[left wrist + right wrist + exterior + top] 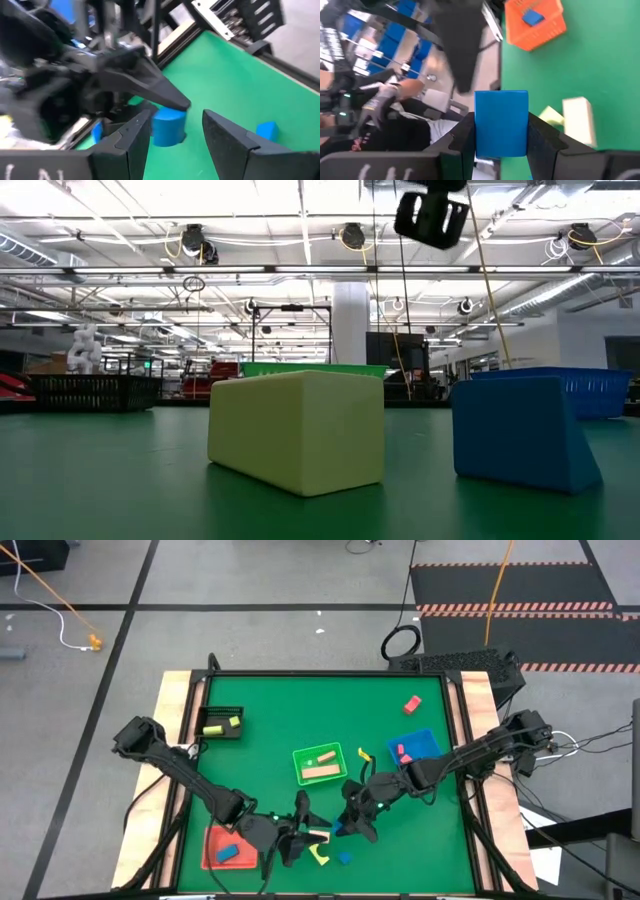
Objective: Sort & place blocks by color
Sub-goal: Put the top blue block into the red bin
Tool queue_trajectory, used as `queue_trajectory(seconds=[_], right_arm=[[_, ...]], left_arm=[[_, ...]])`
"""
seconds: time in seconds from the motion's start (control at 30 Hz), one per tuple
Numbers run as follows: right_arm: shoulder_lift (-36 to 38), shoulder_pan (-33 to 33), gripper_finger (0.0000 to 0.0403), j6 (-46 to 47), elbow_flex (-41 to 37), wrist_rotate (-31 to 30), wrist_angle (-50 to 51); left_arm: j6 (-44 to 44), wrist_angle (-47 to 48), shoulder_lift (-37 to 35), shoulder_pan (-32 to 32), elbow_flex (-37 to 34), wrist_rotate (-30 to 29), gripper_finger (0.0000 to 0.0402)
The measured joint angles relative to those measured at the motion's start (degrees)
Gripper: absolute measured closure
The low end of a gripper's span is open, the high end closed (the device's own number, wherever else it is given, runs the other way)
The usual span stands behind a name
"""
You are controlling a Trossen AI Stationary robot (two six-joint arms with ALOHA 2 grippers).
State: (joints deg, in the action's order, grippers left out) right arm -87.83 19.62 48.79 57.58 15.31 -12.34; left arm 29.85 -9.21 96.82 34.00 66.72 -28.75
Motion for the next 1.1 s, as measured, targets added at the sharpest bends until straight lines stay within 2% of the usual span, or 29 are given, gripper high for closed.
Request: queue_trajectory(seconds=[0.13, 0.53, 0.83, 0.93, 1.03, 1.1], right_arm=[[0.04, 0.0, 0.029, -0.58, 0.02, 0.26, -1.31], [0.0, -0.05, 0.029, -1.99, 0.02, -0.17, -4.43], [0.0, -0.97, 0.029, -3.06, 0.02, 0.06, -6.72], [-0.03, -1.51, 0.029, -3.03, 0.02, 0.49, -6.65], [-0.04, -1.62, 0.0289, -2.46, 0.02, 0.98, -6.71], [-0.05, -1.62, 0.0273, -1.59, 0.02, 1.04, -6.8]], left_arm=[[-1.04, -0.02, 0.0, -1.31, 0.0, 6.3, 0.022], [0.02, -1.57, 0.0, -4.32, 0.0, 8.24, 0.022], [-1.06, -1.6, 0.0, -5.53, 0.0, 13.68, 0.0221], [-3.28, -1.36, 0.0, -5.55, -0.01, 13.6, 0.0241], [-4.07, -1.02, 0.0, -5.57, 0.0, 13.68, 0.0285], [-4.45, -0.79, 0.0, -5.47, 0.0, 13.73, 0.0313]])
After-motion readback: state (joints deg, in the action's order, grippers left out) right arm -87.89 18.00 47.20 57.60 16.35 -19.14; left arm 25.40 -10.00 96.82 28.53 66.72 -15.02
